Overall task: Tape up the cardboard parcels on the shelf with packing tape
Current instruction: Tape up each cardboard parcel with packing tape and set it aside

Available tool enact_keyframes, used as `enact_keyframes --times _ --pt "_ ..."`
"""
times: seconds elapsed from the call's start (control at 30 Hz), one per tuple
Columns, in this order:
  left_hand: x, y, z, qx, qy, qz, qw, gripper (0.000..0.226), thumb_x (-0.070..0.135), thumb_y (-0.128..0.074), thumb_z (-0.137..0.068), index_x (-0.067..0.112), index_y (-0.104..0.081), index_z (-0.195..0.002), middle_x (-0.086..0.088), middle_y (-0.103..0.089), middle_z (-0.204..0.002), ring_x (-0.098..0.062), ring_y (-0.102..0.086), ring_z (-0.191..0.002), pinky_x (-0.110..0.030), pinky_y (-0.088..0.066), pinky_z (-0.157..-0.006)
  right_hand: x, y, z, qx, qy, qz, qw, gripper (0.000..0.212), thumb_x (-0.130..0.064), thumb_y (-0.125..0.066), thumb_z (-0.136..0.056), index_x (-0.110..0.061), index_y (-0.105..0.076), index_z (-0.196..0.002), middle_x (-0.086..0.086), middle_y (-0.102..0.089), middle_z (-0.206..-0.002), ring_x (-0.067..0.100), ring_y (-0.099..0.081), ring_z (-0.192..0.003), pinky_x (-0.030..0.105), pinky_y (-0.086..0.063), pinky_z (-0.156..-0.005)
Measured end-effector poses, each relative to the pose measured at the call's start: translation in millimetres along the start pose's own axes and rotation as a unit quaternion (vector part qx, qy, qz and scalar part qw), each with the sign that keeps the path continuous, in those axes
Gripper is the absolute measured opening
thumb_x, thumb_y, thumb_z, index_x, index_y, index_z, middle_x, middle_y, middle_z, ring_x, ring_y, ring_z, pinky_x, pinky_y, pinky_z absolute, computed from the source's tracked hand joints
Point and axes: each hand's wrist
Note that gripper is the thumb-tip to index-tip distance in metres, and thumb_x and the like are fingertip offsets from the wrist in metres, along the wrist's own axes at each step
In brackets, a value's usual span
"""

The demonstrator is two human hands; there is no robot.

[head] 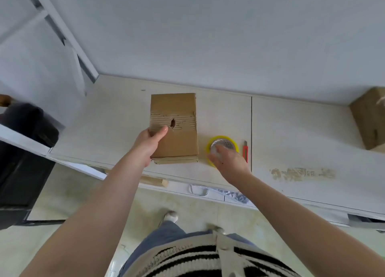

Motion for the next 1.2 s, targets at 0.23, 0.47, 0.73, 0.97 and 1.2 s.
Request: enact_keyframes --times 0.23,0.47,0.73,0.97,1.2 --pt "-19.8 29.9 -18.6 -0.058 0.000 -0.011 0.998 0.058 0.048 -0.057 -0.095 0.020 -0.046 -0.144 0.002 -0.045 -0.150 -0.024 -0.033 -0.143 -0.048 -0.024 -0.114 -2.0 -33.6 -17.8 0.037 -0.035 0.105 0.993 0.028 -0.027 -0.057 -0.096 -0.018 -0.055 -0.123 0.008 -0.068 -0.105 0.033 -0.059 -0.099 0.034 -0.041 -0.072" --pt "-33.4 7.5 -27.3 -0.141 -0.015 -0.050 0.989 0.054 0.047 -0.062 -0.092 0.018 -0.052 -0.135 0.003 -0.062 -0.128 -0.020 -0.055 -0.123 -0.032 -0.041 -0.098 -27.5 36.7 -8.1 0.177 -0.101 -0.430 0.880 0.011 -0.025 -0.069 -0.087 -0.018 -0.071 -0.095 0.000 -0.073 -0.086 0.020 -0.067 -0.084 0.038 -0.054 -0.079" --pt "3.3 -10.5 17.4 -0.084 -0.265 -0.091 0.956 0.077 0.061 -0.031 -0.095 0.018 -0.017 -0.158 0.003 -0.020 -0.160 -0.006 -0.020 -0.147 -0.025 -0.018 -0.120 -48.4 70.3 36.2 0.026 0.101 -0.472 0.875 0.022 -0.013 -0.059 -0.090 -0.008 -0.068 -0.109 0.003 -0.074 -0.090 0.016 -0.067 -0.082 0.023 -0.051 -0.075" --pt "32.9 1.4 35.0 -0.109 -0.381 -0.106 0.912 0.030 0.031 -0.060 -0.096 0.018 -0.067 -0.123 0.008 -0.070 -0.110 -0.001 -0.066 -0.100 -0.027 -0.054 -0.091 -57.7 57.3 45.2 0.020 0.167 -0.340 0.925 0.029 -0.020 -0.053 -0.090 -0.002 -0.065 -0.110 0.017 -0.065 -0.091 0.002 -0.057 -0.068 0.006 -0.040 -0.056" --pt "26.7 1.8 48.9 -0.075 -0.383 -0.022 0.921 0.010 0.012 -0.070 -0.091 0.009 -0.072 -0.100 0.003 -0.074 -0.104 -0.010 -0.071 -0.096 -0.031 -0.057 -0.086 -55.5 52.0 38.4 0.044 0.187 -0.318 0.928 0.026 -0.021 -0.054 -0.092 -0.008 -0.066 -0.110 0.014 -0.067 -0.099 0.029 -0.061 -0.092 0.038 -0.049 -0.080"
Point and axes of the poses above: each hand's wrist, its own z-axis away from the middle knuckle, its own y-axis out of the back of the hand, x = y × z
